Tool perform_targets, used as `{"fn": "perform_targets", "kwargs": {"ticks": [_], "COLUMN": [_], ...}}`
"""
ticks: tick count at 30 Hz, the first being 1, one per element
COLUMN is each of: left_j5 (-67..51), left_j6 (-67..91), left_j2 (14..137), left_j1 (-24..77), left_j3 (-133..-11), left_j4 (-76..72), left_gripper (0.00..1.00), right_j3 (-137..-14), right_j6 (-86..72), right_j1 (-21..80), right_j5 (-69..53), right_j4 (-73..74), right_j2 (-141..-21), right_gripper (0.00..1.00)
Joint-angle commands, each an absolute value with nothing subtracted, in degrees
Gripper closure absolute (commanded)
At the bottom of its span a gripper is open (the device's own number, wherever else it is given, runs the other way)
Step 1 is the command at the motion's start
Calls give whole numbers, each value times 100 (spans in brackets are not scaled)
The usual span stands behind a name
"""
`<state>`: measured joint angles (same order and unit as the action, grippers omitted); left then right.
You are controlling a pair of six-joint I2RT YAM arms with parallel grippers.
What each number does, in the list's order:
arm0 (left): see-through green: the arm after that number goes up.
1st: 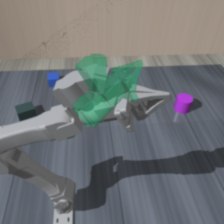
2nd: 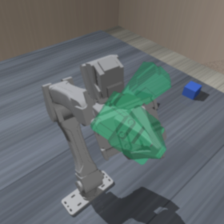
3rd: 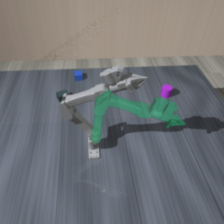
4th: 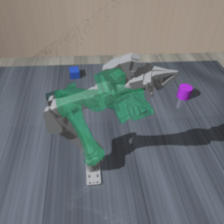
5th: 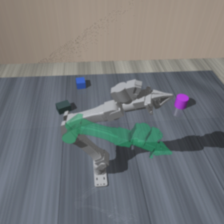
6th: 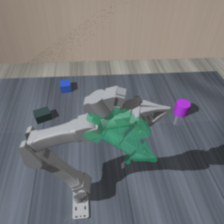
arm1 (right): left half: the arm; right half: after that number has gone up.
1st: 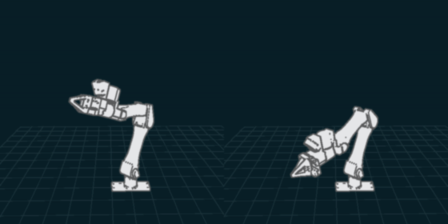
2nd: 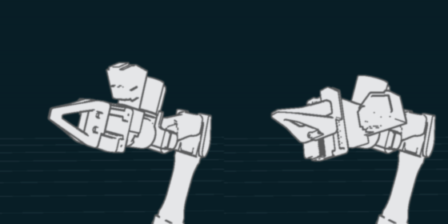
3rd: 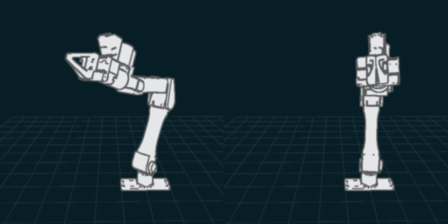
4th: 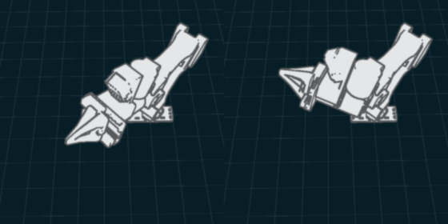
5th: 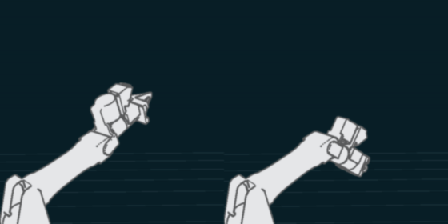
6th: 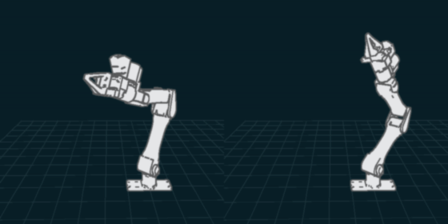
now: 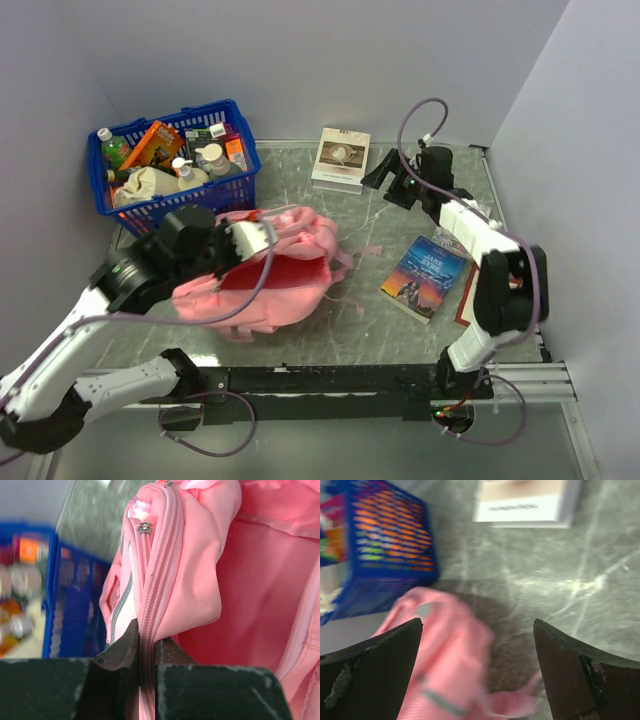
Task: Pack the student bag
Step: Unzip the student bag at the center of the board.
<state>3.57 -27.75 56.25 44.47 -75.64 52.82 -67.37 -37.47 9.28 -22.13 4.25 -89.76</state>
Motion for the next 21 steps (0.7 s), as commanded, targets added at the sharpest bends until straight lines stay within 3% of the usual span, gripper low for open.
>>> {"fn": "perform_targets", "kwargs": {"ticks": [1,3,10,15,18,21], "left_j5": [1407,996,-208,-457,-387,-185], "left_j6": [-2154,-1969,-2328,-2355,-2277,-1935], "left_j2": [4791,4781,5694,5749,5564,5624], "left_j1": [4342,4333,4342,4333,4333,4324], "left_j3": [-7270,-6893,-6144,-5618,-5179,-4888], "left_j4": [6010,5986,4958,4088,3606,3070], "left_gripper": [99,99,99,99,99,99], "right_j3": [-7399,-7662,-8700,-9343,-8739,-7238], "right_j6": [-3884,-3990,-4113,-4113,-3991,-3859], "right_j1": [817,817,765,765,843,1142], "right_j5": [-2654,-2681,-2909,-3040,-3251,-3182], "right_j4": [115,36,18,404,177,-384], "right_j2": [-9867,-10159,-11494,-12111,-11849,-10256], "right_gripper": [0,0,19,22,27,28]}}
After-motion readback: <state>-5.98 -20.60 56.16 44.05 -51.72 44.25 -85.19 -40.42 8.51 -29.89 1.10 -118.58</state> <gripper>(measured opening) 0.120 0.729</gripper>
